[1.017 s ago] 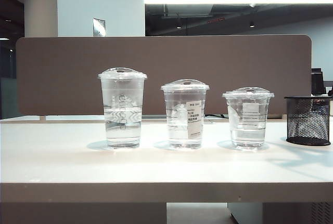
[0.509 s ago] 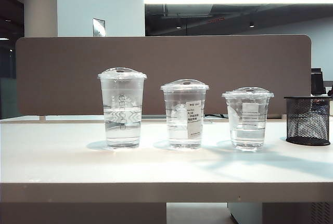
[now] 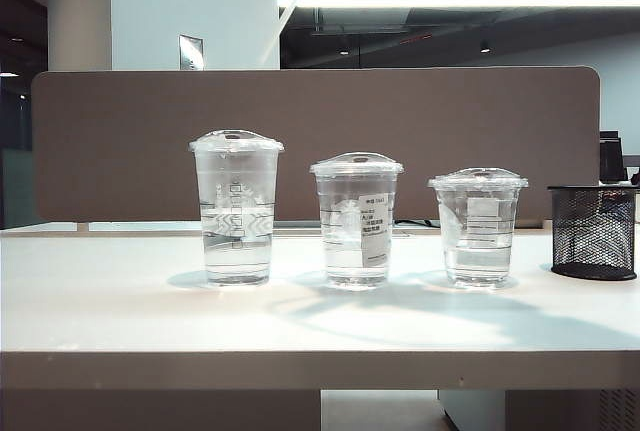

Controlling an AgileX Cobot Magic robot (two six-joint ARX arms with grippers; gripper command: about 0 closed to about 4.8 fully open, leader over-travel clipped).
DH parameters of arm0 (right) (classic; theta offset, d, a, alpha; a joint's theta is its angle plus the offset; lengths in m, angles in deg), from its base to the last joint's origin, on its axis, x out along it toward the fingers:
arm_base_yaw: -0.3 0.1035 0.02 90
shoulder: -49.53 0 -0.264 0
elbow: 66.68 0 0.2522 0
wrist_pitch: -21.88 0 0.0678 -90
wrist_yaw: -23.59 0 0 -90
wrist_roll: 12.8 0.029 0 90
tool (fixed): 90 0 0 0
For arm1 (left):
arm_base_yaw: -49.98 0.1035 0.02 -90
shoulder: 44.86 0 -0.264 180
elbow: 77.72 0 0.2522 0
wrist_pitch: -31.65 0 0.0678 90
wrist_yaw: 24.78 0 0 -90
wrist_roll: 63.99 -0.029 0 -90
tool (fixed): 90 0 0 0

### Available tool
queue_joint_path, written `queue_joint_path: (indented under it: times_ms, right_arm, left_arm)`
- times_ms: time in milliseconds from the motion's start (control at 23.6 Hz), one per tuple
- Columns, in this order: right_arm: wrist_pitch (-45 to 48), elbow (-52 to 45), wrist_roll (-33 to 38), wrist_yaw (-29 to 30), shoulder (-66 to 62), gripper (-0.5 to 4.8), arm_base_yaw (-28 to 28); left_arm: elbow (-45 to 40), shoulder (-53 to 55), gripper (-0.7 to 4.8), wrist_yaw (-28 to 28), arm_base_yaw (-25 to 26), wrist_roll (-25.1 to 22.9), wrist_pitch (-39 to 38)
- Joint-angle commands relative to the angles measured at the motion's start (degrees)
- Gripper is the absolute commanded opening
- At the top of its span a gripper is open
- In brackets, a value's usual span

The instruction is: Pick up the straw and insert it into the large coffee cup.

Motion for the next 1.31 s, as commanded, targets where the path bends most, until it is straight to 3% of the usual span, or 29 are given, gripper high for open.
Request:
queue_joint_path:
  times_ms: [42, 1314]
  right_arm:
    - [0.46, 0.37, -1.81, -0.26, -0.31, 0.4, 2.03]
    - [-6.47, 1.03, -6.51, -1.53, -5.95, 0.4, 5.53]
  left_arm:
    - [0.11, 0.09, -0.03, 0.26, 0.15, 0.13, -0.07]
    - [0.11, 0.09, -0.03, 0.17, 0.11, 0.13, -0.07]
